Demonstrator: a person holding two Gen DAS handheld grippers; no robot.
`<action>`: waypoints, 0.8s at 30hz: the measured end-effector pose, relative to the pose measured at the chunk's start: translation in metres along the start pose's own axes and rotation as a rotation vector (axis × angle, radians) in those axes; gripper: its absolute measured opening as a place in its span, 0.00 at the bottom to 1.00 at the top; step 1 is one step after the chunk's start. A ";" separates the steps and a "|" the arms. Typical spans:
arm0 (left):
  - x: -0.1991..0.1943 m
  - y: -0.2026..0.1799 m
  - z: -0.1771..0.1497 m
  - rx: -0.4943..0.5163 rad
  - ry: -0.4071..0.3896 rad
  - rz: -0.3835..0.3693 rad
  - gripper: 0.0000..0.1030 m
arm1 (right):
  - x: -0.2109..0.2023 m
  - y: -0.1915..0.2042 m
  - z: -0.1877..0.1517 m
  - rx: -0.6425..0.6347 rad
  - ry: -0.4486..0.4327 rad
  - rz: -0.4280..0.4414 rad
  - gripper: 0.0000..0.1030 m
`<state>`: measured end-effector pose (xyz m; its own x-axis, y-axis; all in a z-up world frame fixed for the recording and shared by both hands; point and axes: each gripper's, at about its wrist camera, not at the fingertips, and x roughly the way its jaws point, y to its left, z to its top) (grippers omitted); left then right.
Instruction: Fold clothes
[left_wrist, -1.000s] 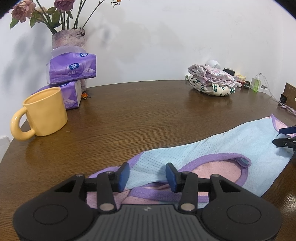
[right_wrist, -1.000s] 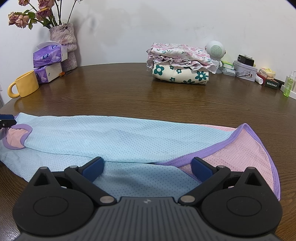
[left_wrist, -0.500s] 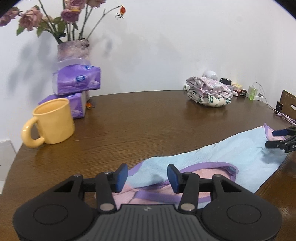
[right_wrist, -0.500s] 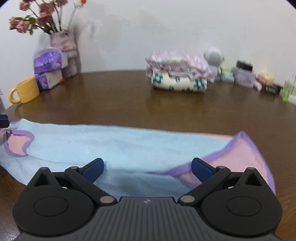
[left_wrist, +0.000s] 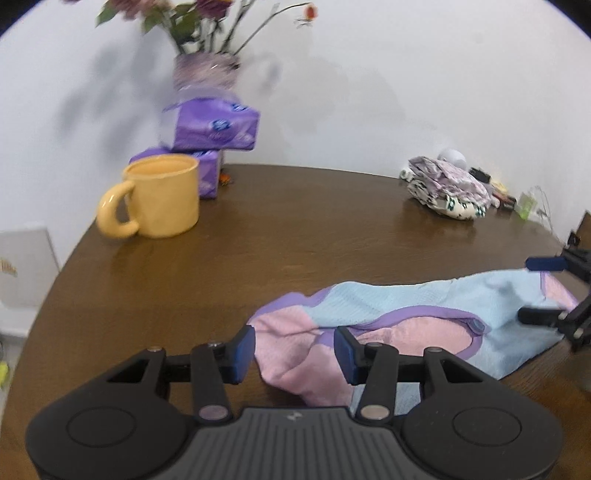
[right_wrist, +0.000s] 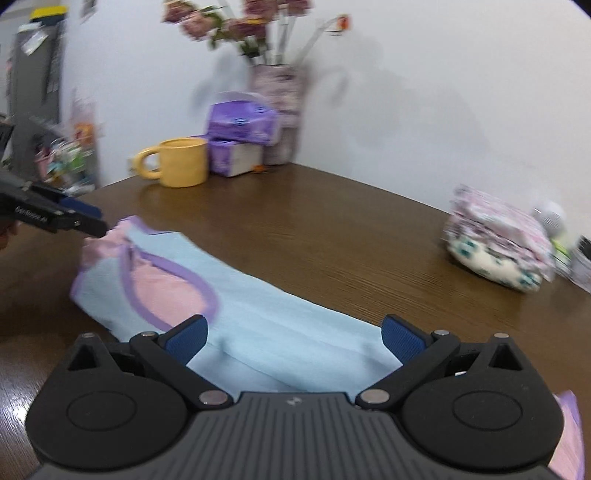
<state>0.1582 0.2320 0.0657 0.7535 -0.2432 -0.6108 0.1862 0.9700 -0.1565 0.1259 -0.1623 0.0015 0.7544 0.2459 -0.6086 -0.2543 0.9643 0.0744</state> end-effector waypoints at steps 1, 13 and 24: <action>-0.001 0.001 -0.001 -0.022 0.006 -0.005 0.45 | 0.000 0.000 0.000 0.000 0.000 0.000 0.98; 0.005 -0.006 -0.003 -0.077 0.030 -0.016 0.52 | 0.000 0.001 0.000 0.000 0.000 0.001 0.87; 0.018 0.002 0.000 -0.093 0.063 0.022 0.56 | 0.000 0.002 0.000 -0.001 0.000 0.002 0.87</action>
<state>0.1722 0.2296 0.0537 0.7153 -0.2240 -0.6620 0.1085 0.9713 -0.2115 0.1252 -0.1602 0.0017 0.7541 0.2481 -0.6081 -0.2564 0.9637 0.0752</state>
